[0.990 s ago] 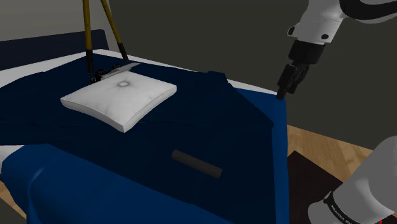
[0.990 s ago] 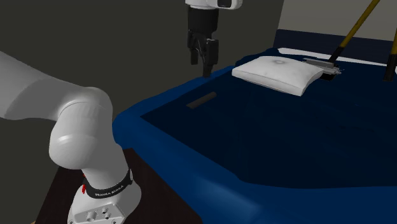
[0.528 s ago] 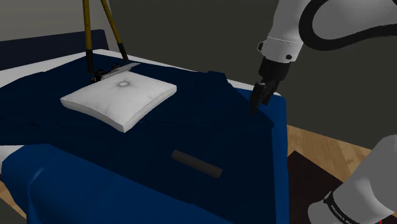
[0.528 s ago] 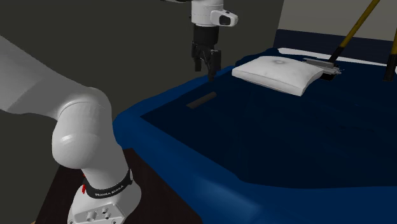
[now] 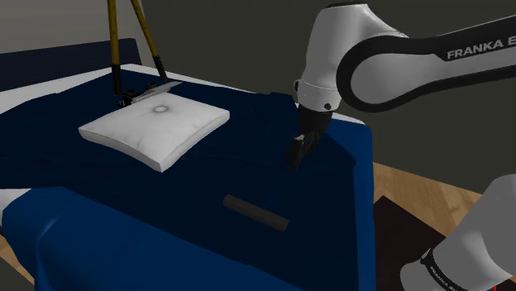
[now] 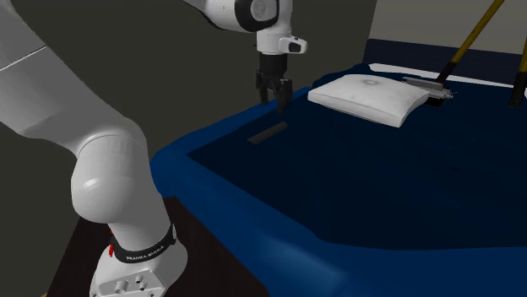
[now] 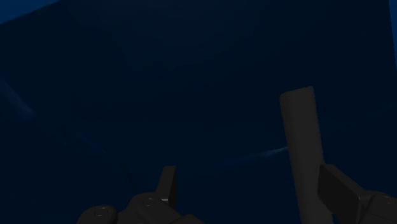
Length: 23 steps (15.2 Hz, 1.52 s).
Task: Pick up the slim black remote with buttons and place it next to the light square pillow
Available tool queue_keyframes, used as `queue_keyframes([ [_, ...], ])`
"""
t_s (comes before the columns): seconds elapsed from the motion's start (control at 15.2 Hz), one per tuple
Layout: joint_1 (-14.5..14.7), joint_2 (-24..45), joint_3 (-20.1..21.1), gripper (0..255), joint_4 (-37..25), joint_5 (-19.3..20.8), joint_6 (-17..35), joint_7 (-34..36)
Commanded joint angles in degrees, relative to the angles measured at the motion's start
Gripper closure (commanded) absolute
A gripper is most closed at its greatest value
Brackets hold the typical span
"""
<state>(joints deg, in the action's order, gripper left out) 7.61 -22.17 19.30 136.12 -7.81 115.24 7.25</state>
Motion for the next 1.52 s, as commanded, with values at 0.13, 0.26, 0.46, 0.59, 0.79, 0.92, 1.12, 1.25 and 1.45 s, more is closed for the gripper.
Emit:
queue_keyframes([
  [0.13,0.61,7.86,4.36,0,-2.49,2.92,5.36,3.69],
  [0.26,0.84,12.06,6.29,0,-4.23,5.25,7.52,5.88],
  [0.46,1.41,18.72,8.76,0,-7.34,9.79,10.18,9.71],
  [0.59,2.12,23.35,9.96,0,-9.75,13.42,11.49,12.54],
  [0.79,3.45,28.26,10.55,0,-12.54,17.48,12.41,15.53],
  [0.92,3.54,29.21,10.34,0,-11.95,18.26,13.79,16.06],
  [1.12,3.66,30.73,10.03,0,-11.16,19.53,15.83,16.92],
  [1.25,3.79,32.12,9.7,0,-10.57,20.71,17.54,17.72],
  [1.45,3.81,32.11,9.68,0,-10.57,20.71,17.54,17.72],
])
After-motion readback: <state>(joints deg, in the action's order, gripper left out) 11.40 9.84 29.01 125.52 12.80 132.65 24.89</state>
